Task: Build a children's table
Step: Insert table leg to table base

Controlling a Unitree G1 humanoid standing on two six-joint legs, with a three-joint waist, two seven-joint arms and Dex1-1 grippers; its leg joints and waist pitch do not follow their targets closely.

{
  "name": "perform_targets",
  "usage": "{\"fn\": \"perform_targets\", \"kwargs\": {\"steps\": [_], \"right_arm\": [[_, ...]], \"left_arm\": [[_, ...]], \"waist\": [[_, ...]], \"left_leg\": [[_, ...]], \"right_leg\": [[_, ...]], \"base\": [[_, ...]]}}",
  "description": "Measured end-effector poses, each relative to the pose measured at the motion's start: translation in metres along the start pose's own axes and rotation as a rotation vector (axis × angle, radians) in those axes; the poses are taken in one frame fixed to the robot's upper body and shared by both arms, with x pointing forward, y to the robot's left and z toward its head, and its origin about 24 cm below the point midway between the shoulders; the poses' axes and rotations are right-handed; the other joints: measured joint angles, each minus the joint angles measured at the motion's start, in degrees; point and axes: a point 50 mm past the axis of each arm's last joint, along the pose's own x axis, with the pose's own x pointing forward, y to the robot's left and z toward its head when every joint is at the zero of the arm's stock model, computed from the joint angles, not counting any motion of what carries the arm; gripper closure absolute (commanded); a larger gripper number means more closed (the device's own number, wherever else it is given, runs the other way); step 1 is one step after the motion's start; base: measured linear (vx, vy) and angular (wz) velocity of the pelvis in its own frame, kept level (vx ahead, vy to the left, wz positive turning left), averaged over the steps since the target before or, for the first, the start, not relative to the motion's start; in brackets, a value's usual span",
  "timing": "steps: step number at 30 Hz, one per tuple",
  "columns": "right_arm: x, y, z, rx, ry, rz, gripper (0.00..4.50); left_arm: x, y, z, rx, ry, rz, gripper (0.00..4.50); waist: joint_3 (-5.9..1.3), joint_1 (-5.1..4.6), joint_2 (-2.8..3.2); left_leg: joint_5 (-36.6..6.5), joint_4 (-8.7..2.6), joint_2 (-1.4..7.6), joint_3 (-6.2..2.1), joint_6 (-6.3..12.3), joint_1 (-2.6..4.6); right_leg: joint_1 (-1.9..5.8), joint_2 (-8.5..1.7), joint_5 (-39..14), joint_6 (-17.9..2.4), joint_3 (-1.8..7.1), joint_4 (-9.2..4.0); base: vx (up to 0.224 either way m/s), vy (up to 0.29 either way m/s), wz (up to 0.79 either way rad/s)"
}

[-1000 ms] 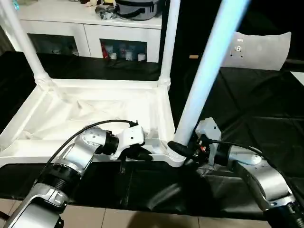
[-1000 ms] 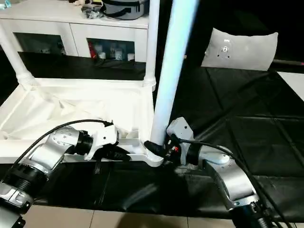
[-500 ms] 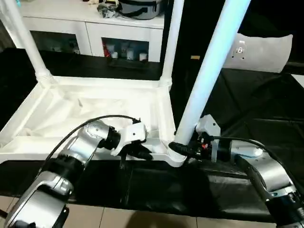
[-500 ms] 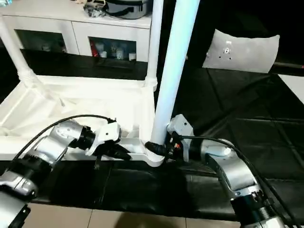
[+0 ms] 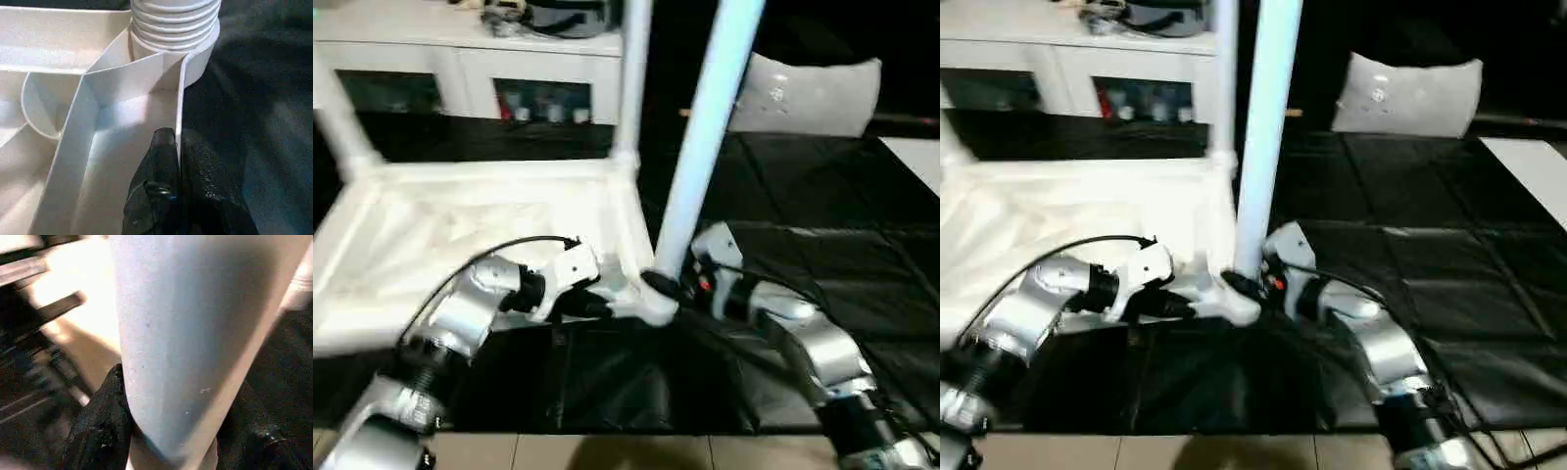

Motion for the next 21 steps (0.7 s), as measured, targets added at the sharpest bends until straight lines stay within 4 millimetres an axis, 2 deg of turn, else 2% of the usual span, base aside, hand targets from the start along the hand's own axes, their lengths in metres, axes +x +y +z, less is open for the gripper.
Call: {"fn": "perform_targets", "kwargs": {"steps": [2, 7, 13, 21], "right_arm": [[0.004, -0.005, 0.003, 0.032, -0.013, -0.069, 2.61], [0.015, -0.01, 0.011, 0.051, -0.023, -0.15, 2.61], [0.018, -0.011, 0.013, 0.052, -0.007, -0.142, 2.61], [0.02, -0.013, 0.012, 0.045, 0.013, -0.14, 2.61]], "left_arm": [[0.007, -0.006, 0.005, -0.057, -0.029, 0.049, 4.5], [0.015, -0.013, 0.014, -0.135, -0.05, 0.138, 4.5], [0.016, -0.014, 0.019, -0.076, -0.003, 0.179, 4.5], [0.018, -0.014, 0.023, -0.105, 0.036, 0.216, 4.5]], "waist": [[-0.02, -0.31, -0.12], [0.01, -0.14, -0.29], [-0.06, 0.5, -0.4], [-0.11, 0.58, -0.48]], "left_leg": [[0.0, 0.02, -0.01, 0.02, -0.01, -0.29], [-0.1, -0.01, 0.17, 0.04, -0.18, -0.54], [-0.2, -0.14, 0.35, 0.05, -0.29, -0.5], [-0.1, -0.13, 0.34, 0.06, -0.43, -0.46]], "right_leg": [[-0.28, 0.0, 0.2, -0.4, 0.03, 0.0], [-0.57, 0.1, 0.9, -0.9, -0.15, 0.02], [-0.58, 0.2, 0.8, -0.7, -0.29, 0.02], [-0.43, 0.2, 0.8, -0.7, -0.27, 0.06]], "base": [[0.0, 0.0, 0.0], [0.0, 0.0, 0.0], [0.0, 0.0, 0.0], [0.0, 0.0, 0.0]]}}
